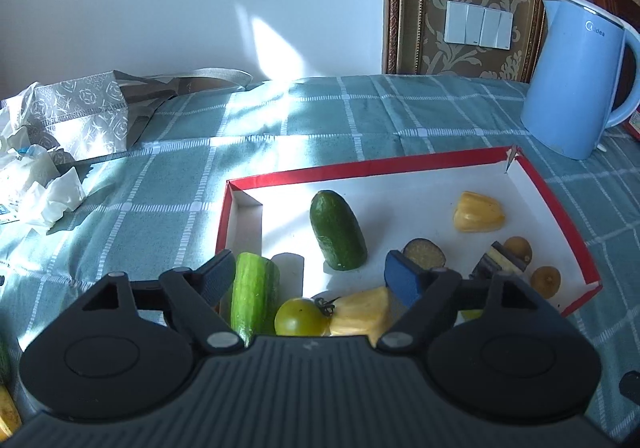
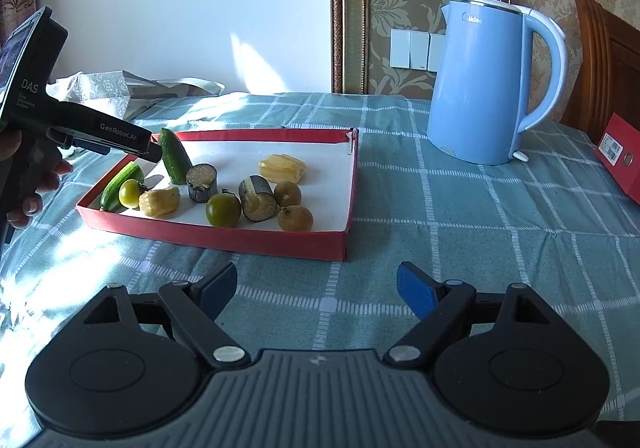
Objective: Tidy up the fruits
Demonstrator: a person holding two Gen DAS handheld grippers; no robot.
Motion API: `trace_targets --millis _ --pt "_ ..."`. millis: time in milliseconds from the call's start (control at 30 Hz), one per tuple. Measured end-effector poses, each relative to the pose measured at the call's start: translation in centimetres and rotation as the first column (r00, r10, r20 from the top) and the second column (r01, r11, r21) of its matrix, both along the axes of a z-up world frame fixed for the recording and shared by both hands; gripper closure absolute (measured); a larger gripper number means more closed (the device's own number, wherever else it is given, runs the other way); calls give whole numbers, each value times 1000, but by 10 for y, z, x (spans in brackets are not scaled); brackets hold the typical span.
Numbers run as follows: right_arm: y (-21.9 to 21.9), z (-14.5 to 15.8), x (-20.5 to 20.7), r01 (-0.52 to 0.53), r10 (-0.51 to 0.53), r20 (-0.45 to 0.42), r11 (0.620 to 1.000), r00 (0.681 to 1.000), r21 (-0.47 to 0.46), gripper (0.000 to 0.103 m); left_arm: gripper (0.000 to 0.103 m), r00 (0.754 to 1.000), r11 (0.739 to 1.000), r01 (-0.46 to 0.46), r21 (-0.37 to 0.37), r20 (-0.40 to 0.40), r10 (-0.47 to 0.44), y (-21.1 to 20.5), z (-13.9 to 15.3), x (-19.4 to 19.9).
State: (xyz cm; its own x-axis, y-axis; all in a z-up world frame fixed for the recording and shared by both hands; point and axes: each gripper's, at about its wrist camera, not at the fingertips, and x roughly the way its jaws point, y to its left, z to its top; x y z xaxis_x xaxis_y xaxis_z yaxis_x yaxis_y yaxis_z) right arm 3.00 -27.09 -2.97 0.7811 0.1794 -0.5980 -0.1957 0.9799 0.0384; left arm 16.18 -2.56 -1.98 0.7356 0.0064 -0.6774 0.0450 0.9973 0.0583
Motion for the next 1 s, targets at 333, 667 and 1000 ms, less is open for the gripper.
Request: trace_targets --millis 333,667,1000 --pt "31 11 -20 -79 79 34 997 996 -4 16 12 998 998 -63 -26 12 63 32 30 -58" --pt "70 17 -44 -174 176 58 984 983 -26 16 0 987 987 -158 -17 23 158 70 42 -103" --pt "87 22 -63 -210 212 70 977 975 -31 16 0 980 979 -197 -48 5 197 96 43 -128"
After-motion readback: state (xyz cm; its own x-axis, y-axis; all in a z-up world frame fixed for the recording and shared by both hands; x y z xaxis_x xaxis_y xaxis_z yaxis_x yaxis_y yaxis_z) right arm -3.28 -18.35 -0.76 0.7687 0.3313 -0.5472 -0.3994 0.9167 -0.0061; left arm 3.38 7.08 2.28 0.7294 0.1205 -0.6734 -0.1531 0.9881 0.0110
